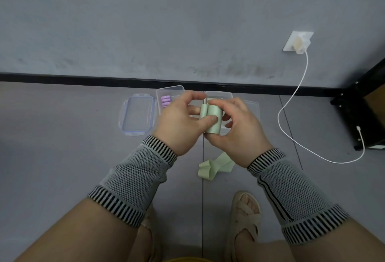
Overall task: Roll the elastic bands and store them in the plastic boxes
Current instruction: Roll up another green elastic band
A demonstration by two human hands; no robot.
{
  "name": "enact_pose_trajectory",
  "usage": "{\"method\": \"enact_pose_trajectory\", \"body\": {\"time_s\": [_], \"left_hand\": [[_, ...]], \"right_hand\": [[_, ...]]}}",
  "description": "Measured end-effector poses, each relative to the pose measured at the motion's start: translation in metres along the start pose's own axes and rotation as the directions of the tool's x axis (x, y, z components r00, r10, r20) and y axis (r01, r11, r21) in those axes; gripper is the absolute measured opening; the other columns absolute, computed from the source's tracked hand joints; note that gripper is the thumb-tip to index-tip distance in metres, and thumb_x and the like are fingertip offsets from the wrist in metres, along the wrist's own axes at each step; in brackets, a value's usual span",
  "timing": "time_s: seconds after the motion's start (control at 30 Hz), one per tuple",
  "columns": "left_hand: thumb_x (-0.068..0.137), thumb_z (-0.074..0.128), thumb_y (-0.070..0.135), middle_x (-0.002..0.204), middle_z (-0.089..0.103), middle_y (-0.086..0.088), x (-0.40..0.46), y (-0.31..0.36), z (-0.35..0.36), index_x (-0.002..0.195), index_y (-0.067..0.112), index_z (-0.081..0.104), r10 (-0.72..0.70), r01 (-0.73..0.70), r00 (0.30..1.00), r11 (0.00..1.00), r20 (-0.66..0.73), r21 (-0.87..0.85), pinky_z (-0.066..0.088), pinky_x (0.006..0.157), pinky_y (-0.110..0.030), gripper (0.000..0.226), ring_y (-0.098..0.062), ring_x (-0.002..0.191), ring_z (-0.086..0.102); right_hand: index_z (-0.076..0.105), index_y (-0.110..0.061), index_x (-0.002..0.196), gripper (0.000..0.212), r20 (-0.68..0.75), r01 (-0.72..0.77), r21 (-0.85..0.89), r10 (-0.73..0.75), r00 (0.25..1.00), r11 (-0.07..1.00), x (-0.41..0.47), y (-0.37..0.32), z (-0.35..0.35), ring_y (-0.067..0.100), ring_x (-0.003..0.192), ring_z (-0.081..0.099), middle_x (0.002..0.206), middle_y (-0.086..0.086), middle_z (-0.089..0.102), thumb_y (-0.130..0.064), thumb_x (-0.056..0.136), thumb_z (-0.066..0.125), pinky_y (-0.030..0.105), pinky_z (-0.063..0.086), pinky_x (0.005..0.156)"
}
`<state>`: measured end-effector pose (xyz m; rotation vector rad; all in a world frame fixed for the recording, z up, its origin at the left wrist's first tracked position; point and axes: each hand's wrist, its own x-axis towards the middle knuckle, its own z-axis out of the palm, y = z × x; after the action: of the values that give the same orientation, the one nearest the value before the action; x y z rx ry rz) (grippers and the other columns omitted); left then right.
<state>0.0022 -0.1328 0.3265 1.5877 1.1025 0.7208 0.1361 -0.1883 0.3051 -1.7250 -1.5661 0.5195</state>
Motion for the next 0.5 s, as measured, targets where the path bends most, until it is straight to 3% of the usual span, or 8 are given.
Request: {"method": "enact_pose_trajectory", "body": {"time_s": [0.1,0.23,0.43,0.5], "left_hand": [[0.082,0.068,0.008,0.089,0.072,-0.006,0.001,0.004,-0.005,0.115,0.020,0.053,-0.061,0.069,0.997,0.984,0.053,-0.163,0.059,0.071,-0.038,0.039,-0.019,0.079,0.071],[0.086,0.059,0.000,0.076,0.072,-0.005,0.002,0.003,-0.011,0.117,0.014,0.052,-0.113,0.177,0.978,0.893,0.176,-0.413,0.057,0.061,-0.029,0.034,-0.019,0.071,0.070],[0.083,0.067,0.011,0.091,0.073,-0.011,0.002,0.000,-0.009,0.115,0.014,0.056,-0.126,0.166,0.978,0.954,0.168,-0.251,0.058,0.075,-0.036,0.034,-0.023,0.086,0.071],[0.083,0.068,0.017,0.089,0.074,-0.005,0.002,-0.001,-0.007,0.114,0.018,0.059,-0.119,0.141,0.982,0.979,0.147,-0.150,0.056,0.072,-0.030,0.032,-0.019,0.085,0.070]], "right_hand": [[0.047,-0.031,0.134,0.073,0.000,-0.017,0.118,0.017,1.000,0.993,0.000,0.000,-0.002,0.002,0.097,0.052,0.116,-0.013,0.050,-0.027,0.069,0.081,0.017,0.047,0.079],[0.053,-0.030,0.128,0.067,0.030,-0.056,0.248,0.050,0.998,0.967,0.000,0.000,-0.006,0.004,0.101,0.056,0.113,-0.011,0.059,-0.024,0.068,0.082,0.025,0.051,0.083],[0.053,-0.038,0.125,0.065,0.049,0.006,0.134,-0.012,0.999,0.991,-0.001,-0.003,-0.003,0.000,0.093,0.051,0.105,-0.012,0.050,-0.018,0.070,0.079,0.015,0.047,0.080],[0.049,-0.046,0.124,0.067,0.078,0.005,0.113,-0.013,0.997,0.994,-0.002,-0.003,-0.003,-0.001,0.093,0.050,0.105,-0.014,0.046,-0.016,0.071,0.077,0.011,0.045,0.080]]}}
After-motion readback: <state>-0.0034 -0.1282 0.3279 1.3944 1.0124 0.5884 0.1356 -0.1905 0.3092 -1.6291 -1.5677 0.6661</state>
